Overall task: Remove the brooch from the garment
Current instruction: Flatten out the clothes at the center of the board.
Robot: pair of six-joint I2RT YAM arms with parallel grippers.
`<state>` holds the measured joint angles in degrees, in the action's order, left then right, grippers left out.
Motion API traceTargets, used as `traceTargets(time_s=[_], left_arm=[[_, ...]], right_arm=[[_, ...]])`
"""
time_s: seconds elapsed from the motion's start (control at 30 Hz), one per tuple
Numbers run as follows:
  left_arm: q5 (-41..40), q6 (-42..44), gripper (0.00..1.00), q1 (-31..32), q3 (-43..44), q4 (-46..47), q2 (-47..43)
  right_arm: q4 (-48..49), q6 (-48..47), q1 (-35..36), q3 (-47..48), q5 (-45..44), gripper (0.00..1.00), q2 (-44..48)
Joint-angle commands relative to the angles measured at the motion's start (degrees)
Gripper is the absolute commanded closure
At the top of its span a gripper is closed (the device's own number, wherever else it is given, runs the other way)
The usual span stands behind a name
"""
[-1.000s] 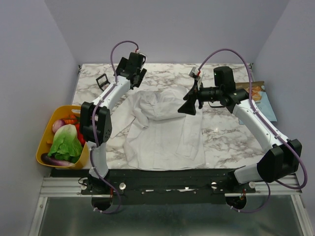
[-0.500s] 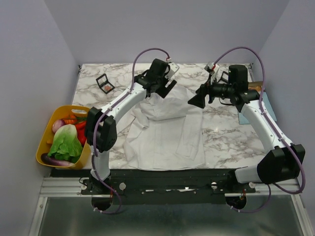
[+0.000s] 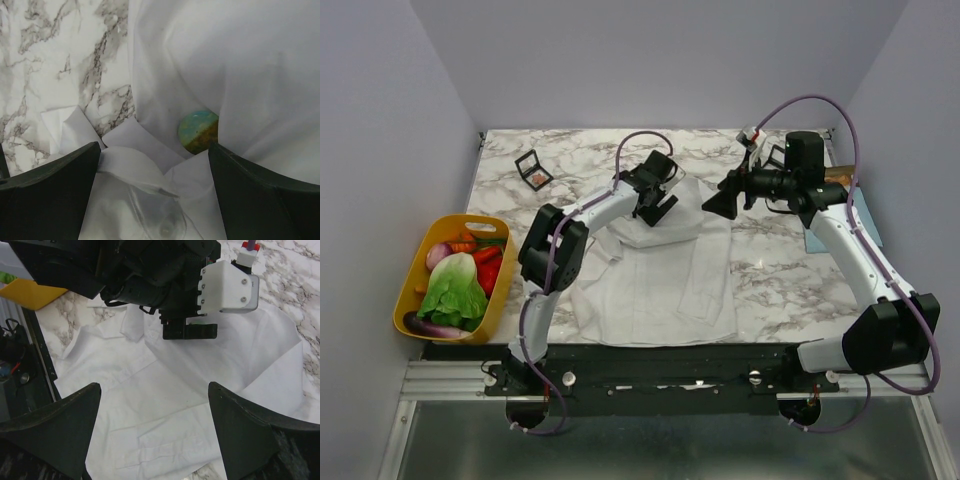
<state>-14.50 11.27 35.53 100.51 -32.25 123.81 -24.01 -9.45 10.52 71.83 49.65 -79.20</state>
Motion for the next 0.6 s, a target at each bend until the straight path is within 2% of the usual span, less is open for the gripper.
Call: traceTargets(time_s=[0.0,0.3,0.57], left_arm=[[1.9,-0.6,0.01,0.0,-7.5,1.6,-5.1],[6.1,0.1,0.01,1.6,-17.9,6.2,-12.2],[2.3,-0.8,0.01,0.6,-18.9,11.7,-16.9]], right_arm=[[0.9,0.4,-0.3,-0.6,1.3,0.04,0.5],[1.1,1.5,-0.3,0.1,-0.3,0.07,-3.6],[1.2,4.5,-0.2,2.2,-2.1,0.13,-8.4]])
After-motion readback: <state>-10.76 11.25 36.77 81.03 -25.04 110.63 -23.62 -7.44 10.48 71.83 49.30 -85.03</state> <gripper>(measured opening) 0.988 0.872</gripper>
